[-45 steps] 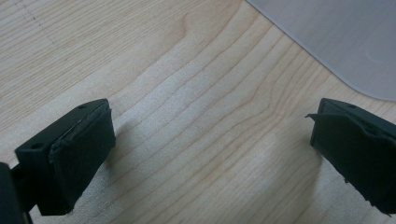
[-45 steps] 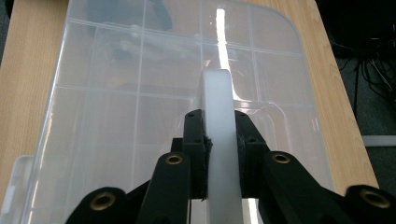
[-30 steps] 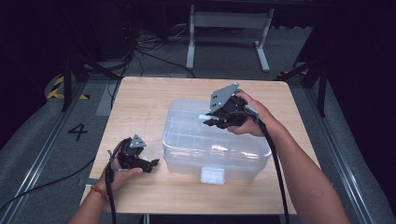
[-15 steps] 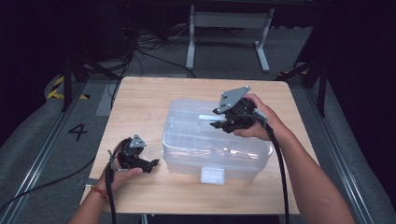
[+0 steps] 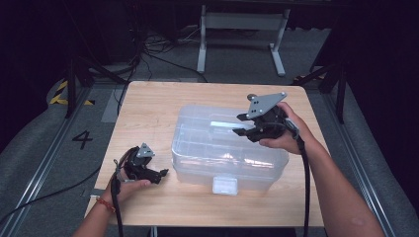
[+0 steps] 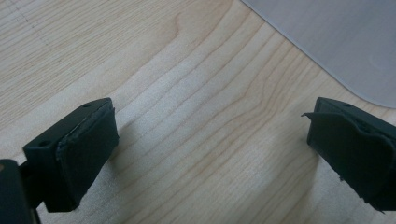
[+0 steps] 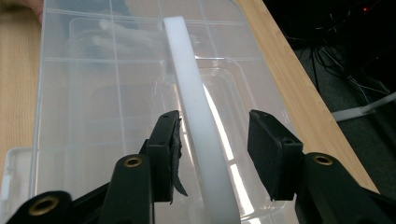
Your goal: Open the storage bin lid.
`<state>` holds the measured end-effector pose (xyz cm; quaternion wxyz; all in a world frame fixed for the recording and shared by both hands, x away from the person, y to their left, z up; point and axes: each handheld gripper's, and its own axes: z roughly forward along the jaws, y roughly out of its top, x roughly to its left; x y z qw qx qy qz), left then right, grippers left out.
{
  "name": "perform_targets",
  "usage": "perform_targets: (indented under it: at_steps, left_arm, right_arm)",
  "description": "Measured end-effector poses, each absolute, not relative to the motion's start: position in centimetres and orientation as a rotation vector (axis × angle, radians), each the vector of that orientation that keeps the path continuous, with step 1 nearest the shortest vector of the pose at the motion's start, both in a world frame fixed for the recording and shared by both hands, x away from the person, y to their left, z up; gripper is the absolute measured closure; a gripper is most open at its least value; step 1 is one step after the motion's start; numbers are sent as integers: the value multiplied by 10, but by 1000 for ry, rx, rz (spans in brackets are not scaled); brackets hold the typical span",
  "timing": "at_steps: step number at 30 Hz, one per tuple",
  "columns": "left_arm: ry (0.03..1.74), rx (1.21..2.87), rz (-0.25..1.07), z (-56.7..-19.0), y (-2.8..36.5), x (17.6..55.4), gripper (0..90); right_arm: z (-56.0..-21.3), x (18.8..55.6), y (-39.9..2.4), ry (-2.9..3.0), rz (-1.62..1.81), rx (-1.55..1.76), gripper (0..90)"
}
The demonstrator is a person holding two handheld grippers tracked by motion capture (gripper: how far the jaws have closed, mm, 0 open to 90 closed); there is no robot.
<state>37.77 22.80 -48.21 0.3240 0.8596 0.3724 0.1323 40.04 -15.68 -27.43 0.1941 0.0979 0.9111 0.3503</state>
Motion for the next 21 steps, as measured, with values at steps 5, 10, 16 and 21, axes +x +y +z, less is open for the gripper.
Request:
perform_targets:
  at_steps: [5,10,16,21]
  left_arm:
    - [953,2253,350,-475,228,368,193]
    - [898,2200,342,-460,229,355,174]
    - [778,2200,312,-448,213,338,163]
    - [705,2221,287,-446,196,329,161]
  right_arm:
    - [-277,399,-161,2558,1002,293,639]
    - [-279,398,-156,2569,996,281,689]
    - [-277,398,-149,2571,956,263,716]
    - [-276,398,-148,2574,950,259,717]
